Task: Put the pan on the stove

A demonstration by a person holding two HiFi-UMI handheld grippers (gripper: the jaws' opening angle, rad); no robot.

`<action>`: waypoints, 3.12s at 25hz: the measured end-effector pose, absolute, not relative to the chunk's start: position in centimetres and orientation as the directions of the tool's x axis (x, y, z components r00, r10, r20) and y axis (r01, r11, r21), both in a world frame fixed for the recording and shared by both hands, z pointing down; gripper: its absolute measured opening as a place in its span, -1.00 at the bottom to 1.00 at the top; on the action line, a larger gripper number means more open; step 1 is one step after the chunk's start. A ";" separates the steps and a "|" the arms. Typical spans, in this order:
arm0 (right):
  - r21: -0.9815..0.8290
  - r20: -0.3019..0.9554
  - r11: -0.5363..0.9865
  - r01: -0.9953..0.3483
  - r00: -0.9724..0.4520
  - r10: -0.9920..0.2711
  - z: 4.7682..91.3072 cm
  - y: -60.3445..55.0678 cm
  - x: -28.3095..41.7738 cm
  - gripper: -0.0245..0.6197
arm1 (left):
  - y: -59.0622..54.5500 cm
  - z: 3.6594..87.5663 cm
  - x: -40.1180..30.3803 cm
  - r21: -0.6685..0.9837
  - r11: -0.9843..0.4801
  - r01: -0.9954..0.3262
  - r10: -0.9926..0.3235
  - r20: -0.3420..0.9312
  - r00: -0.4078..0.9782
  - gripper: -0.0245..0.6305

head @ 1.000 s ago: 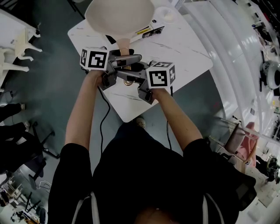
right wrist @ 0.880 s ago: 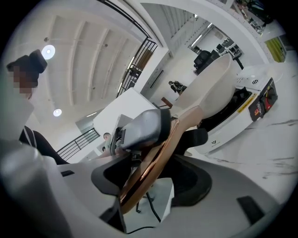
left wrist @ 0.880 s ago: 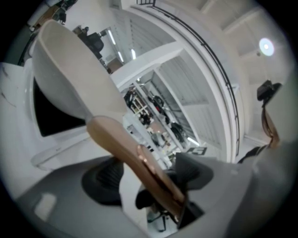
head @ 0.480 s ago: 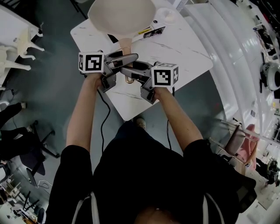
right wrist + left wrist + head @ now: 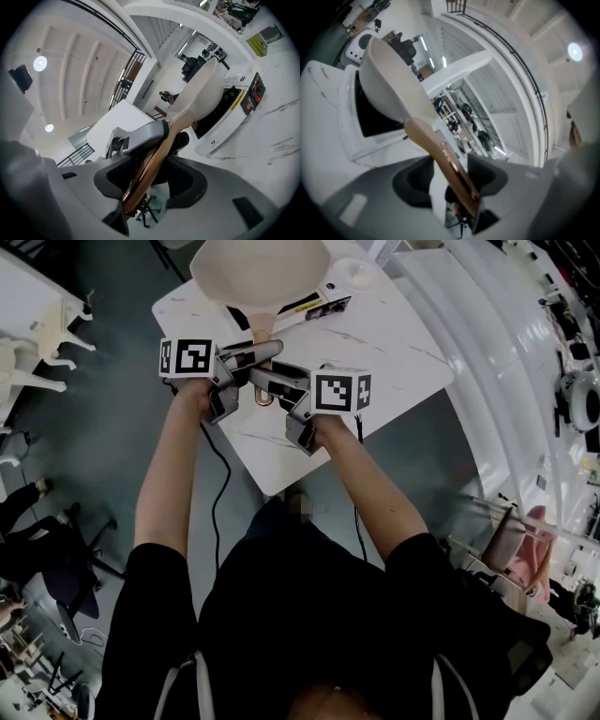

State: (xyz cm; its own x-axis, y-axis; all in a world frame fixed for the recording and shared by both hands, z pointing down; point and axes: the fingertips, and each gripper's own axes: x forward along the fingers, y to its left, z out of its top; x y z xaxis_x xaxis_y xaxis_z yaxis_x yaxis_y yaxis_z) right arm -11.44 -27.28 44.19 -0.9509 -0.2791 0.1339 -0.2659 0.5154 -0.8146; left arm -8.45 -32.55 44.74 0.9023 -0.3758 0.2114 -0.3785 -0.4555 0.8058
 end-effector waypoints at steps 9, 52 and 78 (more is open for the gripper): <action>-0.797 0.161 0.522 -0.304 -0.940 -0.300 44.3 -27.1 -12.6 -0.27 | -32.4 44.5 -9.3 0.834 -0.424 -0.352 -0.409 0.170 0.896 -0.14; 0.035 0.013 0.516 -0.856 -0.516 -0.856 29.8 -12.4 3.1 -0.85 | -10.0 29.0 -10.5 -0.044 -0.252 -0.967 -0.966 0.065 0.249 -0.90; 0.042 0.013 0.528 -0.848 -0.528 -0.849 30.3 -11.6 2.4 -0.86 | -10.1 30.2 -10.3 -0.029 -0.274 -0.961 -0.958 0.095 0.270 -0.90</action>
